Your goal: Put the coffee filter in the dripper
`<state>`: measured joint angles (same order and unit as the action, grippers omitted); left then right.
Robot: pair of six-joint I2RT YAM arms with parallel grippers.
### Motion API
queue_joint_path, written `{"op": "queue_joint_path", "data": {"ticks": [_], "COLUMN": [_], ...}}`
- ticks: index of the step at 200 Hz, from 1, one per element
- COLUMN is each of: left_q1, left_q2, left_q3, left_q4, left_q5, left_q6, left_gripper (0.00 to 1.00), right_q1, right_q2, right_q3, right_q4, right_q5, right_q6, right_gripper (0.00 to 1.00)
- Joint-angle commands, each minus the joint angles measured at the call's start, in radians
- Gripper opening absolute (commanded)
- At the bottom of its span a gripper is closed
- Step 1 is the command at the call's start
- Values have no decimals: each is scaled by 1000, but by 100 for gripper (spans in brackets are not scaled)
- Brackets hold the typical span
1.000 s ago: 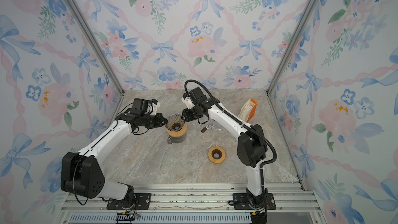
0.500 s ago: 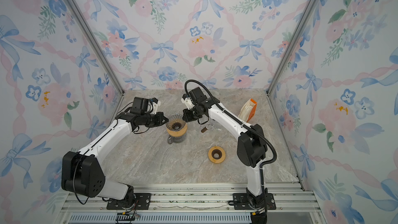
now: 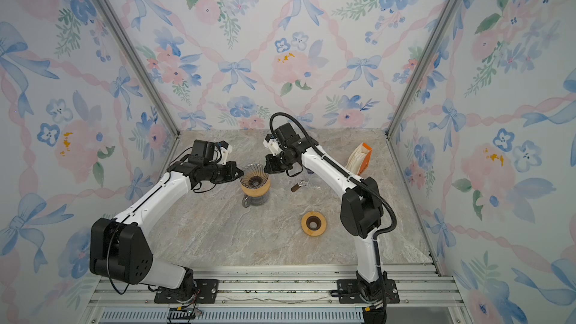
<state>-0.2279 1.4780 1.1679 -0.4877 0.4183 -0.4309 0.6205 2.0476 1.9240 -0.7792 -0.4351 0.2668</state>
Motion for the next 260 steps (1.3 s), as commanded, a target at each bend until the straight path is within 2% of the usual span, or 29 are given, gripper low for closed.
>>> {"op": "queue_joint_path", "data": {"ticks": [1,87,174,221,260], "left_q1": [3,12,13,14,15], "left_q2": [32,77,67,68,74], "left_q3": [14,8,-46,-92,-79], "left_q4": [-18,-18,-18,-18,-18], "left_q5": [-36,-31,-63,-95,-90], "left_q6": [10,20,49,51,51], "left_gripper": [1,1,0,0,0], "right_q1": [-5,-10,-7,5,1], "right_q2": [42,132,43,43,68], "right_q3": [31,126,-100,-89,-37], "right_q4": [-78,-196,-2,-20,-71], "right_q5": [8,37,52,91,74], "right_q6": [15,35,34,-9,-17], "right_gripper": [0,0,0,1,4]}}
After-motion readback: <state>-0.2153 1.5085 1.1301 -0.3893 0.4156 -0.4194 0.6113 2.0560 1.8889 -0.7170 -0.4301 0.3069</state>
